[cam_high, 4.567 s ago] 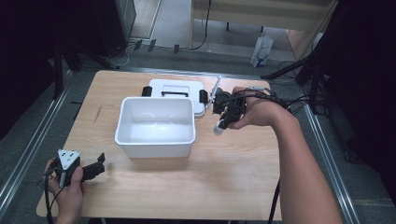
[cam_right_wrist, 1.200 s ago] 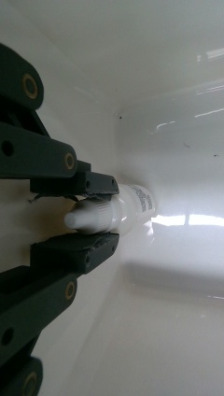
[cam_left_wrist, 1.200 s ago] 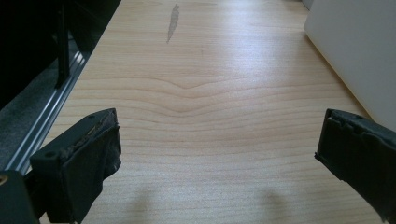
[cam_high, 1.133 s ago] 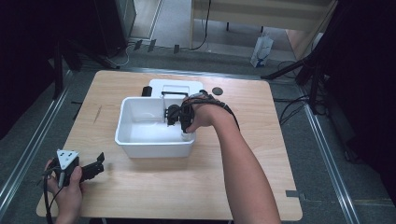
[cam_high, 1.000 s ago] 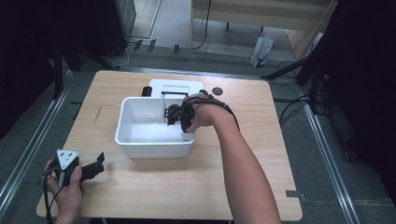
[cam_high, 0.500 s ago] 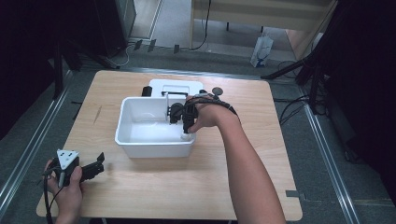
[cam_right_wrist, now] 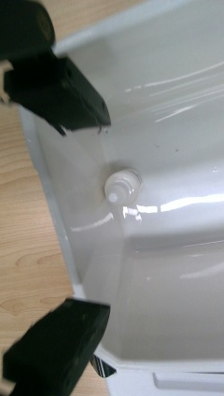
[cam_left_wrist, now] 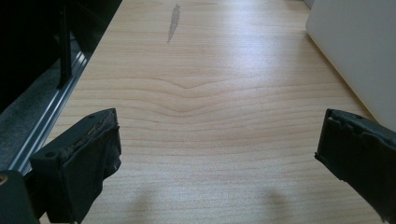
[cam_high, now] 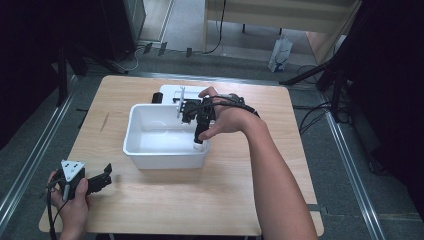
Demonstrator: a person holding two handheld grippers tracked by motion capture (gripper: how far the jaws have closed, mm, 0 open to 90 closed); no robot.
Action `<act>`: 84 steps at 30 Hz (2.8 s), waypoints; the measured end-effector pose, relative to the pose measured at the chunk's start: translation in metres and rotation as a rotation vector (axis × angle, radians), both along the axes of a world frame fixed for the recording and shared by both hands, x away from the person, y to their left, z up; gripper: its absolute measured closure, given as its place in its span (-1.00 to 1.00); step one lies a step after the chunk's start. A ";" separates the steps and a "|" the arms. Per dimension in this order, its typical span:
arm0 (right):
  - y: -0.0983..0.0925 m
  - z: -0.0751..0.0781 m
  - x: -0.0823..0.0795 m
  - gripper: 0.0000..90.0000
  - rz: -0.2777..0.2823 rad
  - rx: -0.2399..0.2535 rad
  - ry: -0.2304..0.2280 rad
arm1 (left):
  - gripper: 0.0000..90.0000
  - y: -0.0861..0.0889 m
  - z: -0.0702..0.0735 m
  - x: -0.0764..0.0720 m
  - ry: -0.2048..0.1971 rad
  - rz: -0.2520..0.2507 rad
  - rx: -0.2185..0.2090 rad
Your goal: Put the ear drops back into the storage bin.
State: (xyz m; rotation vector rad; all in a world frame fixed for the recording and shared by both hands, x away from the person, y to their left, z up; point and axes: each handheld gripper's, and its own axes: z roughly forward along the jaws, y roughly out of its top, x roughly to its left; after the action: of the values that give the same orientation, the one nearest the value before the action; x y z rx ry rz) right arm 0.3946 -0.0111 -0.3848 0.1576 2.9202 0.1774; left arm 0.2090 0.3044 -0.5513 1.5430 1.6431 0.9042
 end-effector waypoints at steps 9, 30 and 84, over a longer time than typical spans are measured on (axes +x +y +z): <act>-0.025 0.013 -0.007 -1.00 -0.015 0.006 -0.016 | -0.99 0.000 0.000 0.000 0.002 -0.004 0.003; -0.098 -0.008 -0.015 -1.00 -0.117 0.000 0.004 | -0.99 -0.001 0.000 0.000 0.006 -0.007 0.006; -0.315 -0.154 -0.151 -1.00 -0.690 0.699 -0.250 | -0.99 -0.002 0.000 0.001 0.009 0.009 0.022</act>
State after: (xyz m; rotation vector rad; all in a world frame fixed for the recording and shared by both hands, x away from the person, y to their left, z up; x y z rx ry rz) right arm 0.2437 -0.3259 -0.5389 1.1173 2.2652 0.9872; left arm 0.2096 0.3022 -0.5513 1.5575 1.6528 0.9251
